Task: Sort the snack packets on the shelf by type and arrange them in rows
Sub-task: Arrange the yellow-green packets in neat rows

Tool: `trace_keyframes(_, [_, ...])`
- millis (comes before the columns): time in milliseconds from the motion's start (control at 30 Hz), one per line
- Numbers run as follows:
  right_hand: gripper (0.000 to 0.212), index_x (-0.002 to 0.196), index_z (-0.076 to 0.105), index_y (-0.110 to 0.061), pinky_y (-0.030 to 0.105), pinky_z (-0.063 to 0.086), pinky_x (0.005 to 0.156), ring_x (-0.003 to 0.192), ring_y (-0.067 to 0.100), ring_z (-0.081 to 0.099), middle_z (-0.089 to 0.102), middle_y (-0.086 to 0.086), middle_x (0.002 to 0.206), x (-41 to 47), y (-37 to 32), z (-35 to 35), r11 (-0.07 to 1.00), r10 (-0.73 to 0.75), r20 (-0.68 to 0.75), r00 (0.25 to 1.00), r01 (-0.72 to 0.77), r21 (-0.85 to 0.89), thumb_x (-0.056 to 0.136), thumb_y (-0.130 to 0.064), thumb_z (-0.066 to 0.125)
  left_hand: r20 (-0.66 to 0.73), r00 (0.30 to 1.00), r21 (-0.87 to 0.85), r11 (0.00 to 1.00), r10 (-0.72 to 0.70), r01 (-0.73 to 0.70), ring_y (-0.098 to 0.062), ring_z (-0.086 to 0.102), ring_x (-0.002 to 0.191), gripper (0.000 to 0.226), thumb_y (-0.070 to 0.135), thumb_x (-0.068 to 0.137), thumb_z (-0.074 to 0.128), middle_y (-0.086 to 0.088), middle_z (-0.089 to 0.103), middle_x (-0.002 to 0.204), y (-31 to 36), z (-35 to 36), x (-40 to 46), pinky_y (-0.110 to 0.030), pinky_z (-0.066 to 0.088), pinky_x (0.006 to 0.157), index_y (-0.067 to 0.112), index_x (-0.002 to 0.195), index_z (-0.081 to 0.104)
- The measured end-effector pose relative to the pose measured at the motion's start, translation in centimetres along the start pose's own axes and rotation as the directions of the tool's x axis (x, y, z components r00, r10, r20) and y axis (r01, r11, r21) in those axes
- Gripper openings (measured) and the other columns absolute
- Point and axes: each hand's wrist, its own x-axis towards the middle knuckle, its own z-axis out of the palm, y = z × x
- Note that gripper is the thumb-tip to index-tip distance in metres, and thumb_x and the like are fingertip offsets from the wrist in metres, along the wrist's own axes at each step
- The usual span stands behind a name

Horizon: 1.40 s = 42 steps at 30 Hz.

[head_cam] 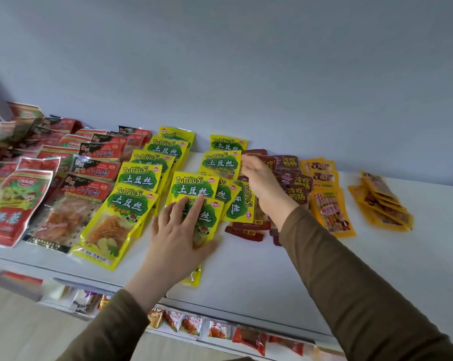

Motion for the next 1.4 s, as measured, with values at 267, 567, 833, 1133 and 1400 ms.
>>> trace_keyframes(267, [0.089, 0.157, 0.024, -0.019, 0.049, 0.039, 0.111, 0.135, 0.032, 0.043, 0.052, 0.010, 0.143, -1.1, -0.1, -1.8, 0.614, -0.024, 0.211, 0.977, 0.181, -0.768, 0.088, -0.036, 0.077, -0.010, 1.000, -0.067, 0.998, -0.016, 0.015, -0.024, -0.020, 0.157, 0.098, 0.092, 0.080, 0.033, 0.006, -0.016, 0.172, -0.9, 1.3, 0.2, -0.056, 0.009, 0.126, 0.049, 0.160, -0.007])
trace_keyframes(567, [0.009, 0.096, 0.066, -0.027, 0.029, 0.044, 0.059, 0.076, 0.013, 0.066, 0.065, -0.008, 0.125, 0.4, -1.0, -2.0, 0.795, -0.205, 0.079, 0.976, 0.213, -0.568, 0.097, -0.018, 0.063, -0.082, 0.997, -0.045, 0.999, 0.011, -0.015, -0.022, -0.016, 0.158, 0.094, 0.087, 0.083, 0.031, 0.007, -0.009, 0.173, -0.9, 1.9, -0.1, -0.052, 0.012, 0.126, 0.048, 0.161, -0.005])
trace_keyframes(833, [0.024, 0.083, 0.066, -0.031, 0.028, 0.043, 0.068, 0.076, 0.010, 0.061, 0.068, 0.000, 0.124, 6.5, -5.0, -1.4, 0.702, -0.202, 0.320, 0.926, 0.365, -0.611, 0.100, -0.015, 0.060, -0.085, 0.992, -0.002, 0.995, 0.098, -0.098, -0.023, -0.009, 0.159, 0.092, 0.086, 0.086, 0.032, 0.005, -0.007, 0.173, -0.4, 1.7, -0.3, -0.047, 0.008, 0.127, 0.049, 0.160, -0.006])
trace_keyframes(1133, [0.027, 0.125, 0.066, -0.018, 0.025, 0.041, 0.082, 0.100, 0.010, 0.056, 0.064, -0.003, 0.112, 9.0, -5.2, 3.8, 0.739, -0.044, 0.560, 0.827, 0.404, -0.539, 0.098, -0.014, 0.065, -0.058, 0.992, 0.031, 0.994, 0.109, -0.107, -0.024, -0.011, 0.159, 0.088, 0.088, 0.086, 0.027, 0.002, -0.009, 0.173, 0.0, 1.3, -0.6, -0.049, 0.009, 0.128, 0.052, 0.159, -0.008])
trace_keyframes(1400, [0.036, 0.141, 0.052, -0.010, 0.030, 0.051, 0.096, 0.115, 0.020, 0.062, 0.063, 0.008, 0.130, 4.9, -1.8, -2.4, 0.983, 0.113, 0.049, 0.992, -0.119, 0.138, 0.107, -0.020, 0.049, -0.088, 0.993, 0.100, 0.993, 0.073, -0.064, -0.030, -0.012, 0.159, 0.089, 0.092, 0.085, 0.021, -0.003, -0.002, 0.173, 1.2, 0.9, -0.2, -0.058, -0.007, 0.123, 0.051, 0.160, -0.003])
